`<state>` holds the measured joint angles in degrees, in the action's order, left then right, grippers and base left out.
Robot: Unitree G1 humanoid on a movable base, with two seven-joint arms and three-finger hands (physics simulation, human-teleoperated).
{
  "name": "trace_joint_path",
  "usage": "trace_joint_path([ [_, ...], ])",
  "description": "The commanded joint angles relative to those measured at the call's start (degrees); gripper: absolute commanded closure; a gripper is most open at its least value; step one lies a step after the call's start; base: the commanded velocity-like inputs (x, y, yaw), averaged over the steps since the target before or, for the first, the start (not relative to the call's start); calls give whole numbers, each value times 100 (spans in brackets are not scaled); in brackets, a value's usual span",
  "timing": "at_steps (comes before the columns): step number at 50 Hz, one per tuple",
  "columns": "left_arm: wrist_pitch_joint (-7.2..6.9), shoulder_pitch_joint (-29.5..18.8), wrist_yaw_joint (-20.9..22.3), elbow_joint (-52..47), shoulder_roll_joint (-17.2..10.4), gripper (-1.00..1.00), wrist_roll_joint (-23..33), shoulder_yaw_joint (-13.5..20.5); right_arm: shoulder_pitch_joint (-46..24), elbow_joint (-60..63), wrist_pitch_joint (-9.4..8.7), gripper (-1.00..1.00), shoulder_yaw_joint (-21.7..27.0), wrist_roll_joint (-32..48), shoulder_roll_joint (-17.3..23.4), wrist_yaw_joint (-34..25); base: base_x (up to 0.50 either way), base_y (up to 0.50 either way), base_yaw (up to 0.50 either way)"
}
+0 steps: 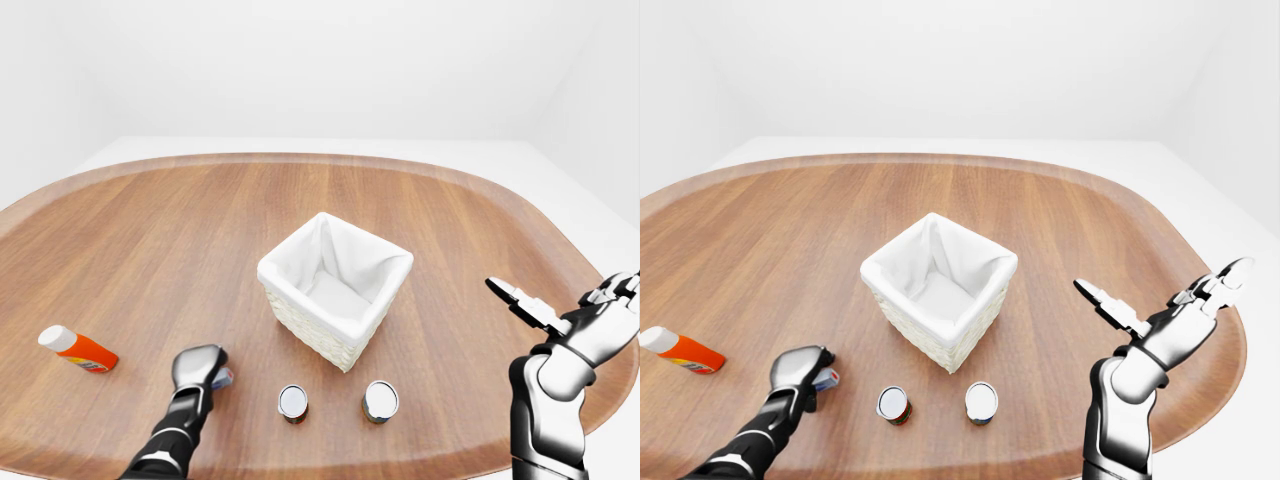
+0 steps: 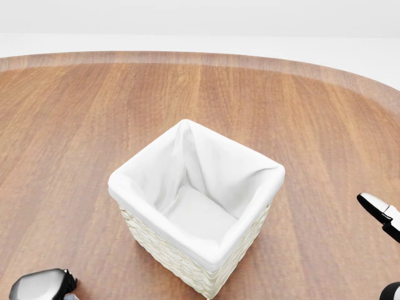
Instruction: Pick up the alphabet soup and the cream cheese box, and put them in the basket.
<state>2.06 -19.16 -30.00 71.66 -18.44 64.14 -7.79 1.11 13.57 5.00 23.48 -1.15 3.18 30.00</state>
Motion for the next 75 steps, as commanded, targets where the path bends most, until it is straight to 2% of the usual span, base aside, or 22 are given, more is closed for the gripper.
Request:
trace_joint_path([
  [1, -90, 1588, 0, -441, -110, 100, 73, 168, 2, -12, 0, -100, 2, 3, -3, 0, 0, 0, 0],
  [20, -112, 3042, 0, -3552, -72, 100, 322, 1151, -26, -83, 0, -100, -11, 20, 11, 0, 0, 0, 0],
  [28, 42, 3329, 0, -4525, 124, 100, 460, 1566, -26, -64, 0, -100, -8, 21, 19, 0, 0, 0, 0],
  [29, -192, 3369, 0, -4704, 233, 100, 465, 1690, -32, -66, 0, -100, -7, 23, 22, 0, 0, 0, 0],
  [30, 53, 3400, 0, -4764, 185, 100, 450, 1689, -40, -91, 0, -100, -7, 24, 25, 0, 0, 0, 0],
  [32, -4, 3444, 0, -5006, 283, 100, 451, 1830, -49, -111, 0, -100, -9, 19, 33, 0, 0, 0, 0],
  [33, -297, 3415, 0, -5123, 407, 100, 476, 1939, -50, -101, 0, -100, -9, 20, 35, 0, 0, 0, 0],
  [34, -15, 3422, 0, -5142, 336, 100, 472, 1889, -52, -110, 0, -100, -9, 20, 36, 0, 0, 0, 0],
  [35, -57, 3445, 0, -5228, 386, 100, 508, 1914, -52, -111, 0, -100, -9, 20, 36, 0, 0, 0, 0],
  [36, -496, 3442, 0, -5499, 564, 100, 567, 2030, -41, -45, 0, -100, -10, 21, 33, 0, 0, 0, 0],
  [37, -519, 3445, 0, -5525, 581, 100, 579, 2043, -41, -39, 0, -100, -9, 22, 31, 0, 0, 0, 0],
  [38, -275, 3499, 0, -5671, 534, 100, 591, 1966, -48, -48, 0, -100, -4, 19, 33, 0, 0, 0, 0],
  [41, -181, 3468, 0, -5933, 595, 100, 628, 2009, -58, -65, 0, -100, -5, 28, 37, 0, 0, 0, 0],
  [43, -706, 3441, 0, -6256, 886, 100, 838, 2158, -60, -77, 0, -100, -3, 22, 38, 0, 0, 0, 0],
  [44, -480, 3518, 0, -6402, 782, 100, 713, 2045, -57, -57, 0, -100, -5, 25, 37, 0, 0, 0, 0],
  [45, -469, 3505, 0, -6458, 812, 100, 718, 2053, -60, -82, 0, -100, -4, 26, 38, 0, 0, 0, 0],
  [47, -490, 3515, 0, -6653, 869, 100, 807, 2039, -68, -126, 0, -100, -3, 24, 40, 0, 0, 0, 0],
  [48, -706, 3432, 0, -6776, 1020, 100, 900, 2106, -73, -142, 0, -100, -5, 23, 45, 0, 0, 0, 0],
  [50, -316, 3488, 0, -7048, 931, 100, 565, 2059, -60, -111, 0, -100, -6, 25, 43, 0, 0, 0, 0],
  [52, -556, 3529, 0, -7424, 1062, 100, 781, 2087, -53, -81, 0, -100, -2, 24, 41, 0, 0, 0, 0],
  [58, -706, 3374, 0, -8219, 1297, 100, 1184, 1881, -69, -106, 0, -100, 6, 18, 48, 0, 0, 0, 0],
  [75, -706, 2132, 1621, -8919, 1467, 100, 2616, 701, -98, -143, 0, -100, 16, -7, 80, 0, 0, 0, 0],
])
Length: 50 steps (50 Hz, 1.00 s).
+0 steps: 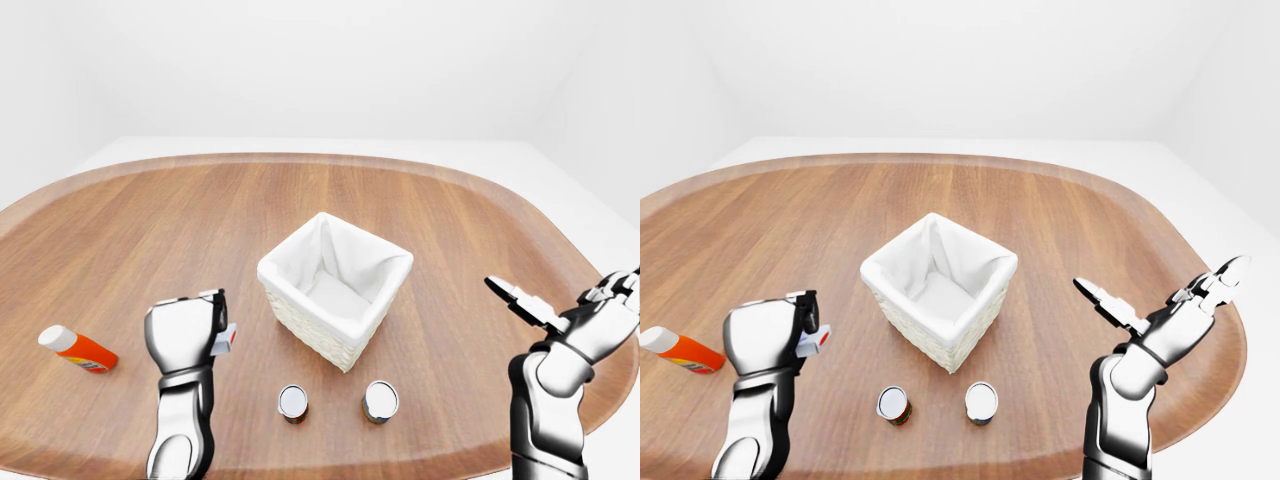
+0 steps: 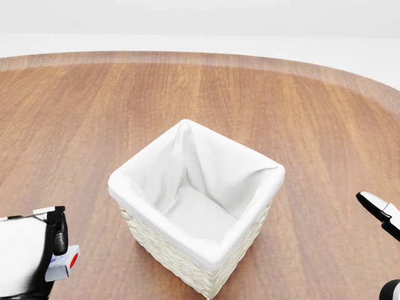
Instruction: Pick up the alphabet soup and the cream cheese box, and put them in the basket.
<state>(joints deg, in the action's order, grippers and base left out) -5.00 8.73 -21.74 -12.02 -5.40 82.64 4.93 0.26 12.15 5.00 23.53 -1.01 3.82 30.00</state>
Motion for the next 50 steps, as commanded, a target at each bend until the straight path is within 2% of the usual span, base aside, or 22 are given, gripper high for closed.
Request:
trace_joint_path([
  [1, 0, -720, 932, -629, 169, 100, 835, -610, -2, 16, 0, -100, 8, -21, 11, 0, 0, 0, 0],
  [3, 0, -791, 1136, -834, 188, 100, 892, -659, -3, 6, 0, -100, 9, -15, 9, 0, 0, 0, 0],
  [5, 0, -989, 1642, -1112, 240, 100, 1123, -720, 0, 21, 0, -100, 17, -35, 6, 0, 0, 0, 0],
  [11, 0, -1535, 2402, -1361, 415, 100, 1721, -969, 22, 108, 0, -100, 17, -52, -11, 0, 0, 0, 0],
  [12, 0, -1711, 2617, -1341, 450, 100, 1694, -936, 19, 98, 0, -100, 18, -55, -13, 0, 0, 0, 0],
  [14, 0, -1889, 2734, -1222, 459, 100, 1572, -882, 15, 88, 0, -100, 32, -76, -10, 0, 0, 0, 0],
  [22, 0, -2417, 2748, -566, 587, 100, 1905, -1107, 16, 131, 0, -100, 49, -125, -9, 0, 0, 0, 0],
  [23, 0, -2615, 2753, -325, 607, 100, 2097, -1193, 17, 91, 0, -100, 43, -120, -13, 0, 0, 0, 0],
  [24, 0, -2628, 2752, -309, 613, 100, 2111, -1195, 17, 88, 0, -100, 42, -121, -12, 0, 0, 0, 0],
  [29, 0, -3280, 2903, 350, 789, 100, 2259, -1318, 43, 189, 0, -100, 37, -97, -29, 0, 0, 0, 0],
  [33, 0, -3644, 3049, 789, 945, 100, 2204, -1372, 56, 177, 0, -100, 28, -103, -35, 0, 0, 0, 0],
  [36, 0, -4056, 2970, 1400, 996, 100, 2207, -1360, 66, 182, 0, -100, 28, -98, -46, 0, 0, 0, 0],
  [43, 0, -5051, 2475, 3206, 986, 100, 1769, -1250, 83, 210, 0, -100, 26, -90, -52, 0, 0, 0, 0],
  [47, 0, -5848, 2246, 4470, 923, 100, 1213, -1116, 80, 176, 0, -100, 9, -65, -60, 0, 0, 0, 0],
  [50, 0, -6130, 2094, 4912, 909, 100, 888, -1156, 82, 180, 0, -100, 7, -65, -59, 0, 0, 0, 0],
])
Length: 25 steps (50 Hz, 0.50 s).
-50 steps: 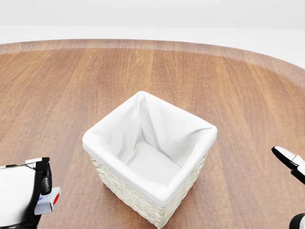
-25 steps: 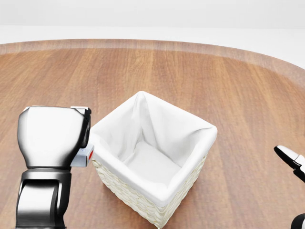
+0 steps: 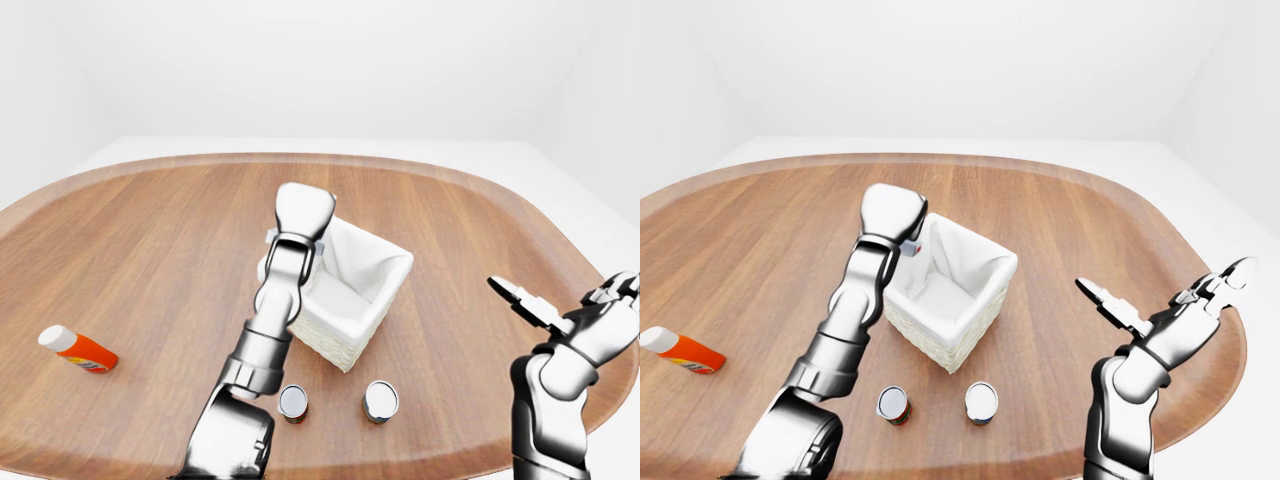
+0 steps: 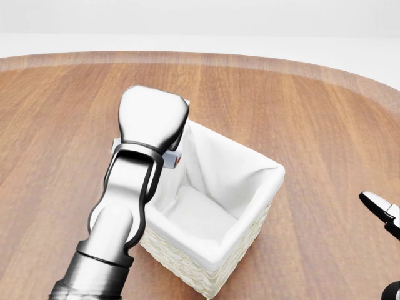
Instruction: Pick up the alphabet soup and the cream cheese box, and put them in the basket.
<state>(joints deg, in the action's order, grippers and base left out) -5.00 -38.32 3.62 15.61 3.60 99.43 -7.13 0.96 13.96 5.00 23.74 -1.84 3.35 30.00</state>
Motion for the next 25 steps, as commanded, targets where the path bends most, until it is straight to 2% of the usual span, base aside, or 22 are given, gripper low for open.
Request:
trace_joint_path([
  [1, 0, -1506, -479, 2255, -3, 100, -894, 46, 20, 14, 0, -100, -11, 18, -12, 0, 0, 0, 0],
  [8, 0, -2213, -1154, 3969, 25, 100, -1347, -50, 39, 88, 0, -100, -4, 16, -23, 0, 0, 0, 0],
  [13, 0, -2590, -1452, 4917, 95, 100, -1317, -240, 37, 30, 0, -100, -5, 30, -30, 0, 0, 0, 0],
  [18, 0, -2937, -1427, 5405, 214, 100, -1293, -270, 39, 54, 0, -100, 5, 4, -29, 0, 0, 0, 0],
  [25, 0, -3068, -1534, 5774, 277, 100, -1500, -184, 51, 111, 0, -100, 11, -31, -32, 0, 0, 0, 0],
])
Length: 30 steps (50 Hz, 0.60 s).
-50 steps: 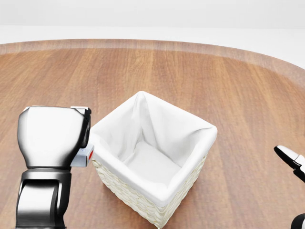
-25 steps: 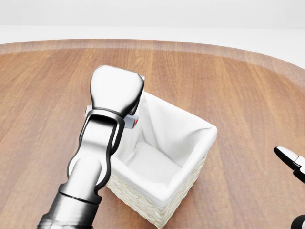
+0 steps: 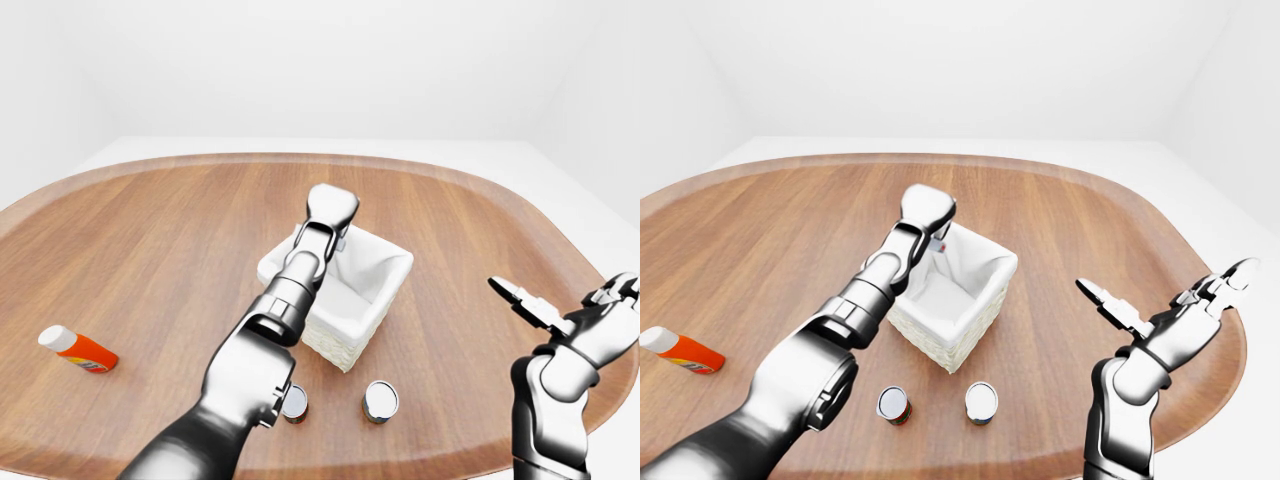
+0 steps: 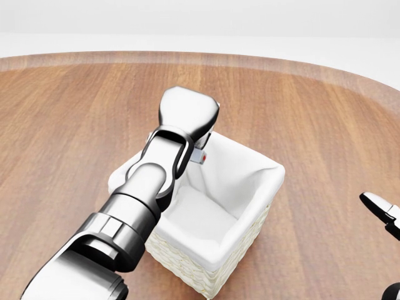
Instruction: Pick up the alphabet soup and the cream cheese box, and put them in the basket.
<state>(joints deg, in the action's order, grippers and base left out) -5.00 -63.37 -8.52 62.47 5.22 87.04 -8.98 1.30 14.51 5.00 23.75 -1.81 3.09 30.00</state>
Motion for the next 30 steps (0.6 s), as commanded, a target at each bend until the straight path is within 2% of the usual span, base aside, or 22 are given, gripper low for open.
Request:
trace_joint_path([
  [1, 0, -567, -355, 1105, 121, 100, -275, -5, 19, 56, 0, -100, 10, -33, -9, 0, 0, 0, 0],
  [4, 0, -560, -570, 1209, 154, 100, -332, -5, 12, 61, 0, -100, 15, -34, -6, 0, 0, 0, 0],
  [11, 0, -586, -631, 1278, 255, 100, -448, 21, 14, 43, 0, -100, -1, -13, -10, 0, 0, 0, 0],
  [20, 0, -570, -722, 1346, 230, 100, -501, 15, 31, 52, 0, -100, -3, 20, -17, 0, 0, 0, 0],
  [21, 0, -570, -723, 1342, 242, 76, -493, 3, 21, 28, 0, -100, -3, 23, -16, 0, 0, 0, 0],
  [22, 0, -561, -696, 1345, 255, -45, -472, -20, 24, 55, 0, -100, -2, 21, -16, 0, 0, 0, 0],
  [23, 0, -566, -693, 1346, 257, -100, -461, -27, 27, 71, 0, -100, -4, 25, -17, 0, 0, 0, 0],
  [29, 0, -591, -772, 1337, 258, -100, -547, 37, 17, 3, 0, -100, -4, 38, -17, 0, 0, 0, 0],
  [30, 0, -575, -628, 1339, 250, -100, -603, 50, 16, -6, 0, -100, -6, 54, -15, 0, 0, 0, 0],
])
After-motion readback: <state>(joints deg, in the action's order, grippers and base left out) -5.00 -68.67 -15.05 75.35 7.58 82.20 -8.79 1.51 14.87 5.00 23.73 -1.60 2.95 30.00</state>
